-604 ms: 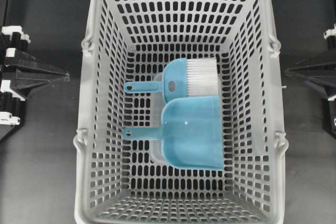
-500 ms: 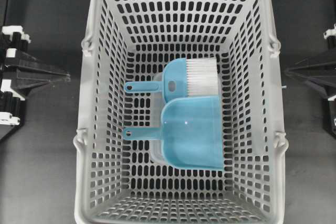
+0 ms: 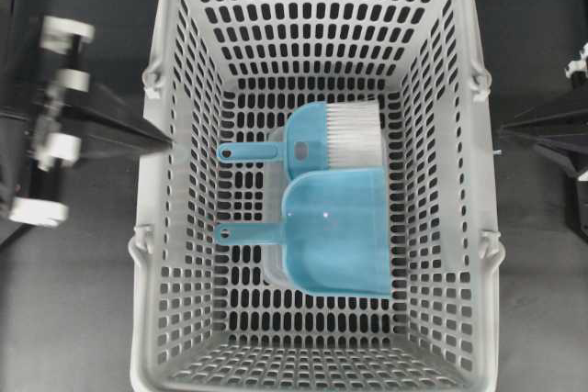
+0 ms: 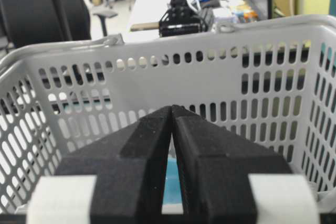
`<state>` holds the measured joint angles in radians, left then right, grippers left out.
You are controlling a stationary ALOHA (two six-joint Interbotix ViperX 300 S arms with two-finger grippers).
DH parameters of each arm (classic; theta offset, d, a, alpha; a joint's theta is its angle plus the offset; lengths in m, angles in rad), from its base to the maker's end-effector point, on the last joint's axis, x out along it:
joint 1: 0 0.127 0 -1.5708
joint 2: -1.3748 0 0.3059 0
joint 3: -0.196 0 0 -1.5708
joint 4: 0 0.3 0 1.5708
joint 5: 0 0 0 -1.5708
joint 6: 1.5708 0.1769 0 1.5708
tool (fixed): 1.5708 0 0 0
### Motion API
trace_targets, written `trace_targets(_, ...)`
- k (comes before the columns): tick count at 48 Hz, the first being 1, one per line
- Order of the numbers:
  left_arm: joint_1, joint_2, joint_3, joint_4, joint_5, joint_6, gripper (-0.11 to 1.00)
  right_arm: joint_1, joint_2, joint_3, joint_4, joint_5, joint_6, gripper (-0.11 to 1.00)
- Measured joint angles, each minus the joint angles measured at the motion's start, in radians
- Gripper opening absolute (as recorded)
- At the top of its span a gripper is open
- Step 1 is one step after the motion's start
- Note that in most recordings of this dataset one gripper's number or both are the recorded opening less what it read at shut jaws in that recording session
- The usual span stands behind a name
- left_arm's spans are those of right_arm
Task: Pick up the dustpan from the shopping basket with the left arm.
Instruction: 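Move the left gripper over the basket toward the blue dustpan handle, then lower the open left gripper around the blue dustpan handle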
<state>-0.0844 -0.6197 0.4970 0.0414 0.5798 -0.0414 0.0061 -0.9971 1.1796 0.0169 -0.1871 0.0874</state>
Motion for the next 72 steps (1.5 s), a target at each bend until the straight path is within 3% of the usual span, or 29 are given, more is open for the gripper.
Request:
trace_targets(16,-0.026,0.387,-0.370,0.000,0.411,0.000,0.00,0.009,-0.002,0.000,0.000,0.009,0.000,0.00)
trace_targets(27,-0.035,0.572,-0.511,0.000,0.578,0.000,0.01,0.023,-0.002,0.000,0.000,0.011,0.000,0.00)
trace_targets(31,-0.044,0.617,-0.528,0.000,0.591,0.002,0.10,0.028,-0.002,0.000,0.000,0.009,0.000,0.00)
trace_targets(42,-0.063,0.687,-0.532,0.000,0.626,-0.025,0.77,0.040,-0.002,0.003,0.002,0.011,0.000,0.00)
trace_targets(46,-0.066,0.715,-0.523,0.000,0.630,-0.052,0.90,0.044,-0.002,0.005,0.000,0.011,0.000,0.00)
trace_targets(58,-0.078,0.753,-0.480,0.000,0.594,-0.129,0.91,0.048,-0.002,0.008,0.000,0.011,0.000,0.00)
trace_targets(72,-0.089,0.772,-0.376,0.000,0.505,-0.132,0.90,0.049,-0.003,0.014,0.000,0.011,0.002,0.00)
